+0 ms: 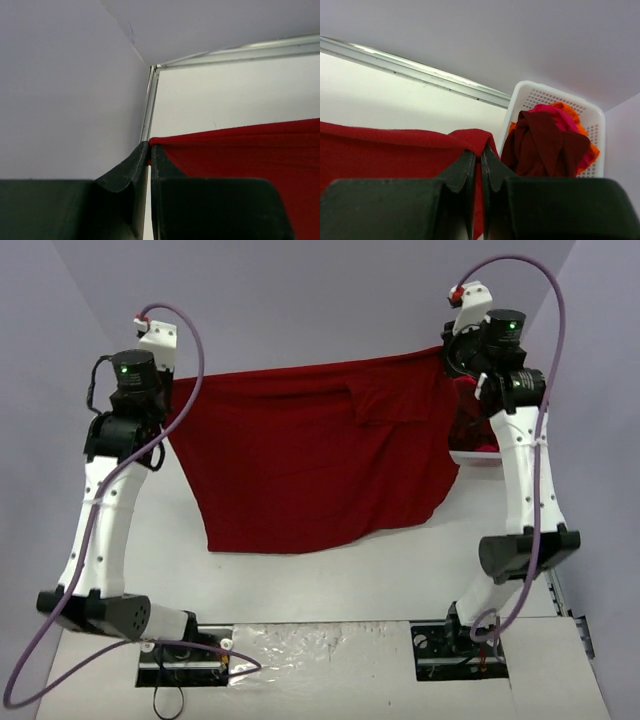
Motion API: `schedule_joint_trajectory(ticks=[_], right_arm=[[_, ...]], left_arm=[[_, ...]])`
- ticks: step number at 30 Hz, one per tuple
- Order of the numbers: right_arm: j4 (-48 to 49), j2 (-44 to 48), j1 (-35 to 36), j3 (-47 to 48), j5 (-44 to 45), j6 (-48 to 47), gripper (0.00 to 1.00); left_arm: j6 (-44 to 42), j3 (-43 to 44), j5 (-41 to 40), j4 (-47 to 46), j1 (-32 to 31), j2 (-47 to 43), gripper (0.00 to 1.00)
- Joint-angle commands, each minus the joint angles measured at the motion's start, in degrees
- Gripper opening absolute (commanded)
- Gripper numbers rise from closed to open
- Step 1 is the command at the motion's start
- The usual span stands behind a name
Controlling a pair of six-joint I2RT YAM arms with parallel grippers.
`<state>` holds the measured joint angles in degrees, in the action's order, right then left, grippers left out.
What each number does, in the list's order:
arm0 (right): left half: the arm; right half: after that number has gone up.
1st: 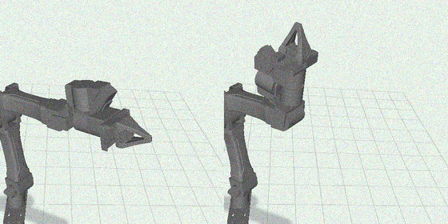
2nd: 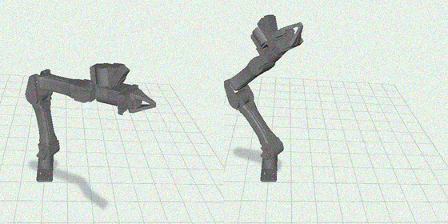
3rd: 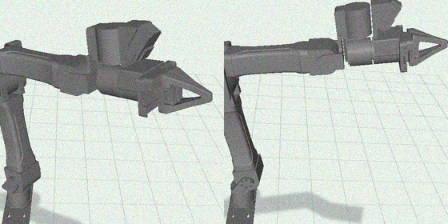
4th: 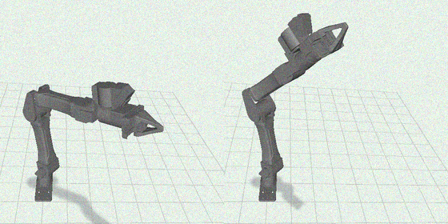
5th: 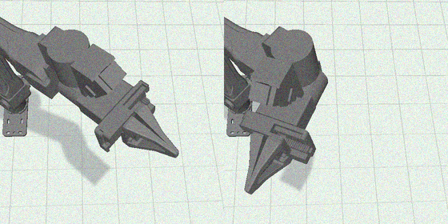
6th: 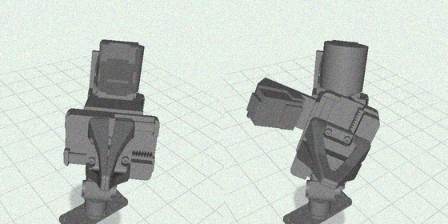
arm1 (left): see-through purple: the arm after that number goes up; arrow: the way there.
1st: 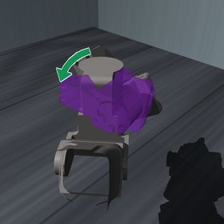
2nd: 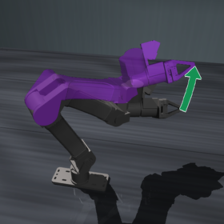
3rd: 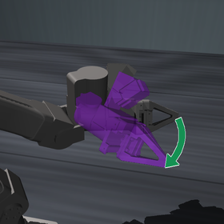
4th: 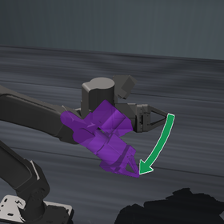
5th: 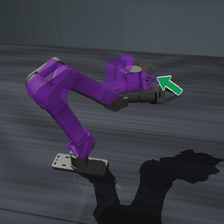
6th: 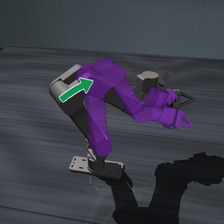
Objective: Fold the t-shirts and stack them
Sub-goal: Flatten out the tshirt
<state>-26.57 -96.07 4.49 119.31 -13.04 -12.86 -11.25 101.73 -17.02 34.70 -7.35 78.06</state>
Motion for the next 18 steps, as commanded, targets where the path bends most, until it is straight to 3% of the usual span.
schedule_joint_trajectory(ticks=[1,7,10,14,18], right_arm=[[2.4,-8.74,-0.71,7.33,1.53,1.35,0.0],[2.31,-20.45,-0.45,21.64,1.88,1.26,0.0],[2.22,-21.44,0.08,25.44,1.96,1.17,0.0],[2.4,-18.37,0.34,29.31,1.96,0.65,0.0],[2.75,-11.88,0.52,28.27,2.05,0.21,0.0]], left_arm=[[0.87,3.63,-3.46,-2.18,1.11,7.86,0.02],[1.93,20.48,-2.76,2.47,1.2,22.63,0.02],[2.72,26.39,-2.32,4.75,1.03,25.29,0.02],[3.69,32.12,-2.06,5.73,0.85,23.29,0.02],[3.33,29.85,-2.85,4.07,0.59,15.83,0.02]])
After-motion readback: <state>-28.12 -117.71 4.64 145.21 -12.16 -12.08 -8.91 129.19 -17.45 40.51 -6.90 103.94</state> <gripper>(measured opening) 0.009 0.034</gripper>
